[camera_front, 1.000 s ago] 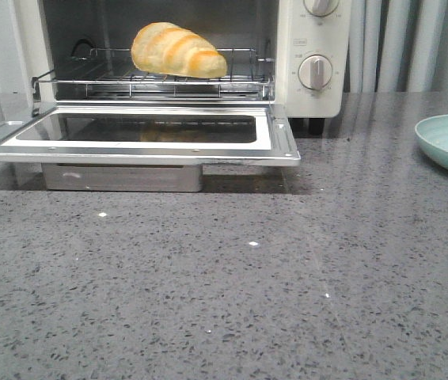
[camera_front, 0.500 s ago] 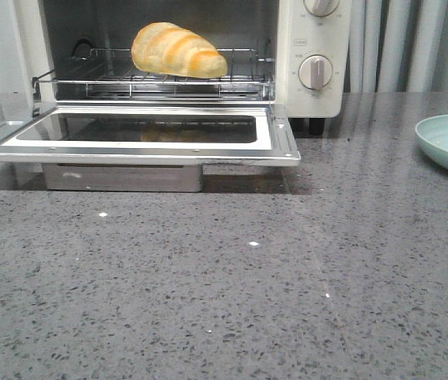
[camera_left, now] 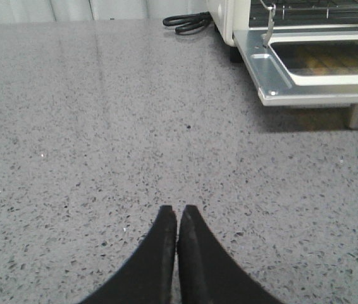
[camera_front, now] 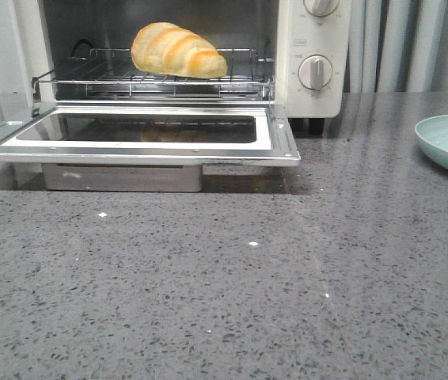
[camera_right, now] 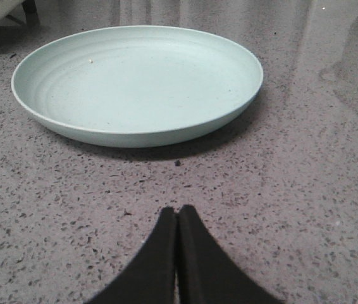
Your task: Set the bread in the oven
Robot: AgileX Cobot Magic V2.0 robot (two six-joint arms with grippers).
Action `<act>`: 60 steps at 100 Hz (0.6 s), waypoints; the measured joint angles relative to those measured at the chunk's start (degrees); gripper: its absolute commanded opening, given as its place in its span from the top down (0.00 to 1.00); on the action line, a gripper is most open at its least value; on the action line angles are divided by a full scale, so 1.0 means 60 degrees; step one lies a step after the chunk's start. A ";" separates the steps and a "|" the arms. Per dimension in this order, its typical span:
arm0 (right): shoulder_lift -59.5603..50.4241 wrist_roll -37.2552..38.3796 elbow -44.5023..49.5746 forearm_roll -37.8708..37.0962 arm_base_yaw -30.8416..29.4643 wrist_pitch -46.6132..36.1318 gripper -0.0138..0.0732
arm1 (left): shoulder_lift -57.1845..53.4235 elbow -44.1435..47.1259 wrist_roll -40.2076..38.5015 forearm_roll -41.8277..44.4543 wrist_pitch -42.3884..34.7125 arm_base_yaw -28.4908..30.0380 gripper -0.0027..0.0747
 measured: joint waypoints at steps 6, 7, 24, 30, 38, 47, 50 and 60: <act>0.0000 0.0000 0.0000 0.0000 0.0000 -0.0003 0.92 | 0.0000 0.0000 -0.0016 0.0040 0.0119 0.0000 0.99; 0.0000 0.0000 0.0000 0.0000 0.0000 -0.0003 0.92 | 0.0000 0.0000 -0.0016 0.0065 0.0120 0.0000 0.99; 0.0000 0.0000 0.0000 0.0000 0.0000 -0.0003 0.92 | 0.0000 0.0000 -0.0021 0.0120 0.0156 0.0000 0.99; 0.0000 0.0000 0.0000 0.0000 0.0000 -0.0003 0.92 | 0.0000 0.0000 -0.0021 0.0120 0.0156 0.0000 0.99; 0.0000 0.0000 0.0000 0.0000 0.0000 -0.0003 0.92 | 0.0000 0.0000 -0.0037 0.0120 0.0156 0.0023 0.99; 0.0000 0.0000 0.0000 0.0000 0.0000 -0.0003 0.92 | 0.0000 0.0000 -0.0037 0.0120 0.0156 0.0118 0.99; 0.0000 0.0000 0.0000 0.0000 0.0000 -0.0003 0.92 | 0.0000 0.0000 -0.0090 0.0120 0.0156 0.0169 0.99; 0.0000 0.0000 0.0000 0.0000 0.0000 -0.0003 0.92 | 0.0000 0.0000 -0.0090 0.0120 0.0156 0.0359 0.99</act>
